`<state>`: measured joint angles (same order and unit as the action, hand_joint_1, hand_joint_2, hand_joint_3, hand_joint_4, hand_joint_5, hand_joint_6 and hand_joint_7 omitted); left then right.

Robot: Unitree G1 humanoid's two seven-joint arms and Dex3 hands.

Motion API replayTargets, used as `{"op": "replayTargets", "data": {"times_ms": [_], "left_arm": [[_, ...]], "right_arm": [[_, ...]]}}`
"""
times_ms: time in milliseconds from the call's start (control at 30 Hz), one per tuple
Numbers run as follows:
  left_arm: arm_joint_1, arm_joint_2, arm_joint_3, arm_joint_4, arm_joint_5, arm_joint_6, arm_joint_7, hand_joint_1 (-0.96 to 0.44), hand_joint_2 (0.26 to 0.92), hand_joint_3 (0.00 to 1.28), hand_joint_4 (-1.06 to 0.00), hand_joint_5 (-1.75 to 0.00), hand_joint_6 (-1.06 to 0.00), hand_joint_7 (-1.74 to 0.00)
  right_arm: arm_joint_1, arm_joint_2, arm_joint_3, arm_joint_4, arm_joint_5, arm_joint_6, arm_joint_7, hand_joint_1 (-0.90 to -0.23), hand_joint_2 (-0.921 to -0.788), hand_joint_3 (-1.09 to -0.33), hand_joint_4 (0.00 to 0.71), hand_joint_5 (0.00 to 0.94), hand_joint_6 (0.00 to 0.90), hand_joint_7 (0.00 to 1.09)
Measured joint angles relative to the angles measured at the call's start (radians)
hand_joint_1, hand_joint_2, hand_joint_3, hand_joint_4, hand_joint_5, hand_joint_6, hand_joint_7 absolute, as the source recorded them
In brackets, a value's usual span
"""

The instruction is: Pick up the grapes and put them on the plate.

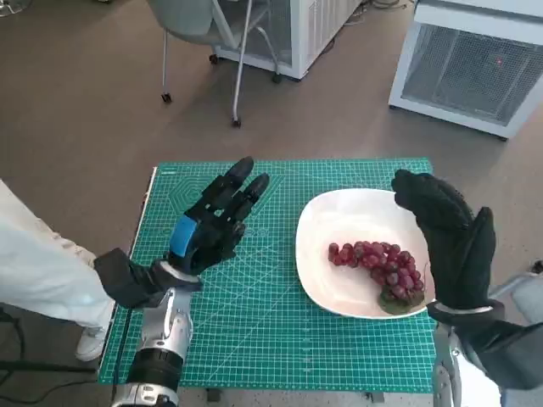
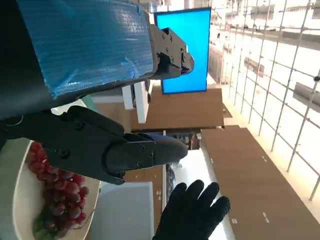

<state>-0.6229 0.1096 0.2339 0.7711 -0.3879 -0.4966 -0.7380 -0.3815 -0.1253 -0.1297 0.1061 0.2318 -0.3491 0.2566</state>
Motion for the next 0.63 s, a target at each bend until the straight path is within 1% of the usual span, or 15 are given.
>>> {"op": "replayTargets", "data": {"times_ms": [267,633], "left_arm": [[0.013,0.001,-0.004,-0.012,0.016,-0.016,0.031,-0.63,0.921,0.41,-0.29,0.0,-0.35,-0.03],[0.021,0.001,-0.005,-0.02,0.029,-0.026,0.054,-0.62,0.921,0.41,-0.3,-0.01,-0.35,-0.03]], "right_arm": [[-0.024,-0.002,0.009,0.042,0.001,0.0,0.012,-0.574,-0.921,-0.517,0.436,0.119,0.192,0.67],[-0.069,0.016,0.031,0.114,0.002,-0.012,0.033,-0.57,-0.921,-0.524,0.435,0.11,0.18,0.68]]}}
